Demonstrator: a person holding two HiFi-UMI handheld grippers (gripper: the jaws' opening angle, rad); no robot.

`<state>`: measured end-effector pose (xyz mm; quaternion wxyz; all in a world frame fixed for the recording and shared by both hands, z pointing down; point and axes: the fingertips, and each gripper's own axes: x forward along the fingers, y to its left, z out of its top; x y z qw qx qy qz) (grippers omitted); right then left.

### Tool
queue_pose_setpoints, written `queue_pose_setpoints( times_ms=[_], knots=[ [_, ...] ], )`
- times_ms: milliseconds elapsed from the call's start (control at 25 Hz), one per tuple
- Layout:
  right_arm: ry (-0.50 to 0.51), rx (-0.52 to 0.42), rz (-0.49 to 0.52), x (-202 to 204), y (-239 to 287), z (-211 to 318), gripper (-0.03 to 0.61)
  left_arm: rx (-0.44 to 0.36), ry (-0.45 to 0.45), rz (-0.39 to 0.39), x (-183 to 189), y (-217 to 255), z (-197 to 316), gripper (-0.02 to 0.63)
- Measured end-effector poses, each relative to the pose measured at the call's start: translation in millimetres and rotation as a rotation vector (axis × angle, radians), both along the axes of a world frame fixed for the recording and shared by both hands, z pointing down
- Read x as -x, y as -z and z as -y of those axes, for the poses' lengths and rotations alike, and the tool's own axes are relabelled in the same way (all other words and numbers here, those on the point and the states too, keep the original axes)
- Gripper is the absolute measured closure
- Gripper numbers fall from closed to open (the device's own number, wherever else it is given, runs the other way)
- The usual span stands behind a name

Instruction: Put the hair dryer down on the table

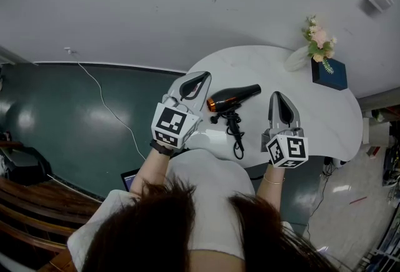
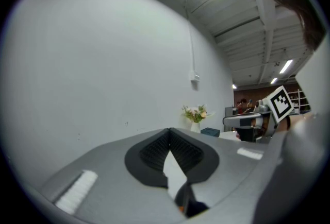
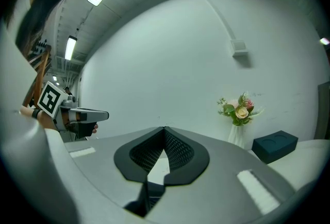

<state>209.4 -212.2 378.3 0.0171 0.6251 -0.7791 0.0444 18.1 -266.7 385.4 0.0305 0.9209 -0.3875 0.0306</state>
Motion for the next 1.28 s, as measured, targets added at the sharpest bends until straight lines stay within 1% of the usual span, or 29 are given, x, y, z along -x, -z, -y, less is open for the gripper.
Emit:
queue_pose_setpoints(
  times_ms=[360, 600, 1280],
  knots=[
    [0.008, 0.009, -0.006, 4.3, -1.9, -4.9, 0.577, 0.002, 0.010, 0.001, 4.4, 1.1, -4.3, 0.555],
    [0.013, 0.024, -0.003, 6.7, -7.5, -10.8, 0.577, 0.022, 0.031, 0.007, 11.5, -4.2, -10.3, 0.555],
    [0.008, 0.042, -0.016, 9.2, -13.3, -26.8, 0.577, 0.020, 0.015, 0.007, 11.0, -6.0, -27.9, 0.555]
  ],
)
